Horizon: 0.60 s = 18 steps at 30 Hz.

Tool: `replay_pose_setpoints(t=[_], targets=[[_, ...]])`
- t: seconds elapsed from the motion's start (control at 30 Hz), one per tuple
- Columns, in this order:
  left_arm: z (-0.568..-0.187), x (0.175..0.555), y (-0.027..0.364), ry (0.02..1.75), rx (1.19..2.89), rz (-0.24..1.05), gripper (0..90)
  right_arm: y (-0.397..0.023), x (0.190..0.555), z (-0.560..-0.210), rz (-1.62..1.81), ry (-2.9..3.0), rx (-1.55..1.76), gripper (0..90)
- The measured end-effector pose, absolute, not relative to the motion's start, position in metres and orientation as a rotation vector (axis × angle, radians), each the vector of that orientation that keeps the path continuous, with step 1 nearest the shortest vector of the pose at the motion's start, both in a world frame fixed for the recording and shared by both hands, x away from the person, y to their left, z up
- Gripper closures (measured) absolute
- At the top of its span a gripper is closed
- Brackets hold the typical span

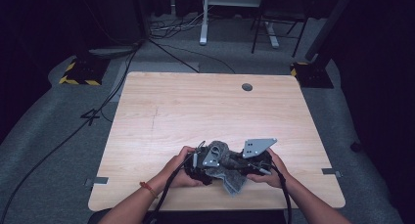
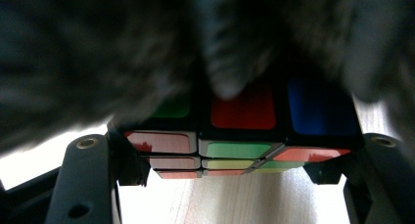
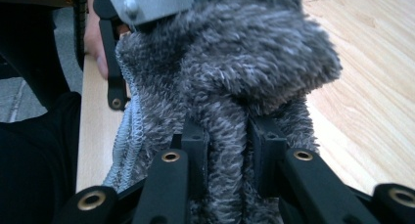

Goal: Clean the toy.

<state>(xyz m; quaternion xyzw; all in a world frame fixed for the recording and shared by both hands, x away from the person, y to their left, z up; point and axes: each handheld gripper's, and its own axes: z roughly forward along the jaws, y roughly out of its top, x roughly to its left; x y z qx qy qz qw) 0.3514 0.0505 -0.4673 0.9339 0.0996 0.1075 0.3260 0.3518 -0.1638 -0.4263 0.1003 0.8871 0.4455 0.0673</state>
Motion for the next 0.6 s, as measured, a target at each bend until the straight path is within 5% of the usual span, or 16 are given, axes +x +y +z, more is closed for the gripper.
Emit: replay_pose_setpoints(t=[0.6], targets=[[-0.447, 0.357, 0.054, 0.263, 2.415, 0.288, 33.9, -0.183, 0.359, -0.425, 1.182, 2.557, 0.419, 73.5]])
